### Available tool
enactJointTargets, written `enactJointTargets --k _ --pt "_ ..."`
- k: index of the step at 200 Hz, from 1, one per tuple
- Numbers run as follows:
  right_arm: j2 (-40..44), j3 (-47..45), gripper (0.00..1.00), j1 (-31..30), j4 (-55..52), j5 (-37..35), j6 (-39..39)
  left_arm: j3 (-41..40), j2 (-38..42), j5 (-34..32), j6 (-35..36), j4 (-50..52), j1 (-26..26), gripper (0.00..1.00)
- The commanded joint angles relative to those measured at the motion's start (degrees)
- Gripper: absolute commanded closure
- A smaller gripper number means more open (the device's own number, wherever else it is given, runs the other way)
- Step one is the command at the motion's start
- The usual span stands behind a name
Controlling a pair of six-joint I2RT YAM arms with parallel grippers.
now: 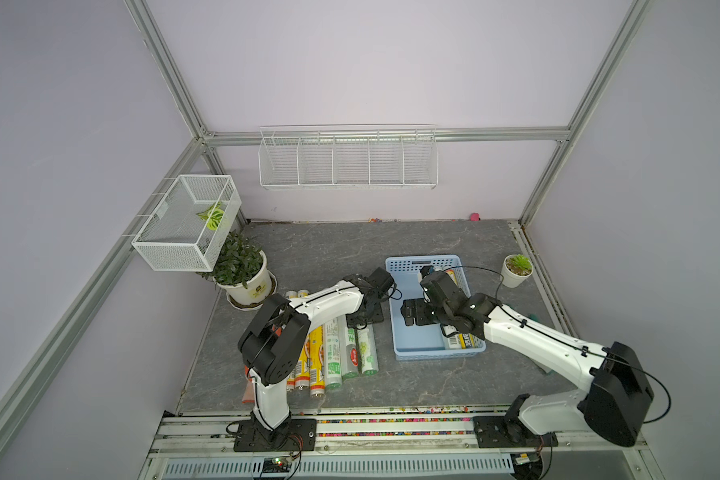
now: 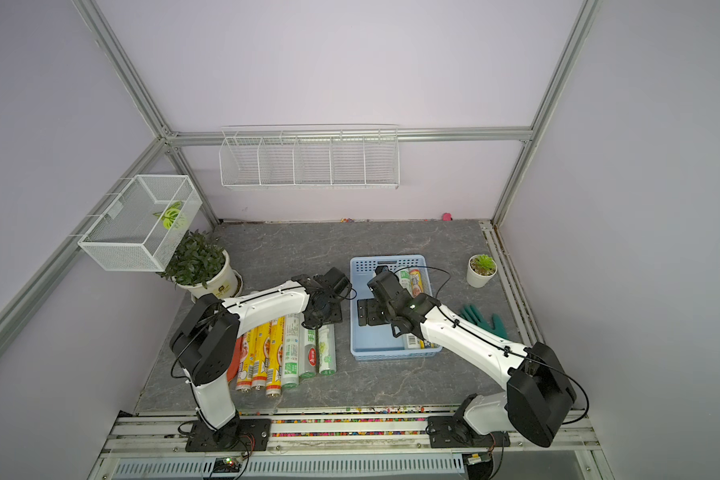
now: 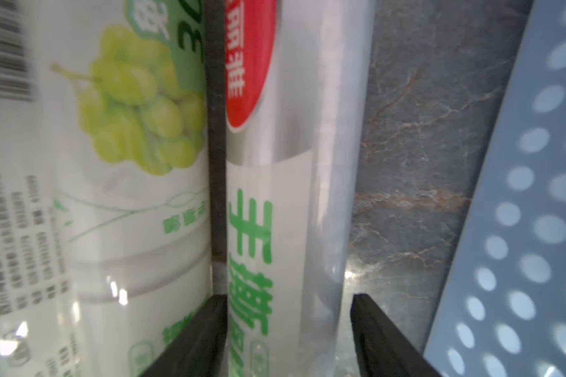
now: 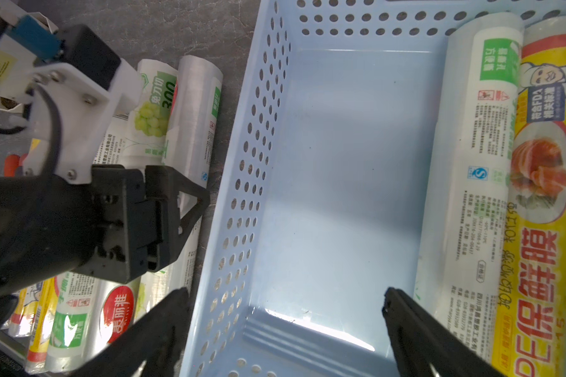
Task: Put the plastic wrap into the basket
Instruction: Pick up the plastic wrap from the center of the board.
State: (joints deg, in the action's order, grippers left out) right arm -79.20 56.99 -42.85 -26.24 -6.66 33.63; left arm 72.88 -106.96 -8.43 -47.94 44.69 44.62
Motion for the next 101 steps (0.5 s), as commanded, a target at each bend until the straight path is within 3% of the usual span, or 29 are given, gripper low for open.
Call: enactJointTargets --k 1,101 --pt "-0.6 -1.0 0.02 -0.3 0.2 -1.1 0.7 1.5 -1.5 -0.1 -0.2 1.0 -0.3 0.34" --pt "-1.5 -1.4 0.02 -0.3 -0.1 -1.5 0.7 1.2 -4.9 0.7 -0.4 0.2 -0.4 0.35"
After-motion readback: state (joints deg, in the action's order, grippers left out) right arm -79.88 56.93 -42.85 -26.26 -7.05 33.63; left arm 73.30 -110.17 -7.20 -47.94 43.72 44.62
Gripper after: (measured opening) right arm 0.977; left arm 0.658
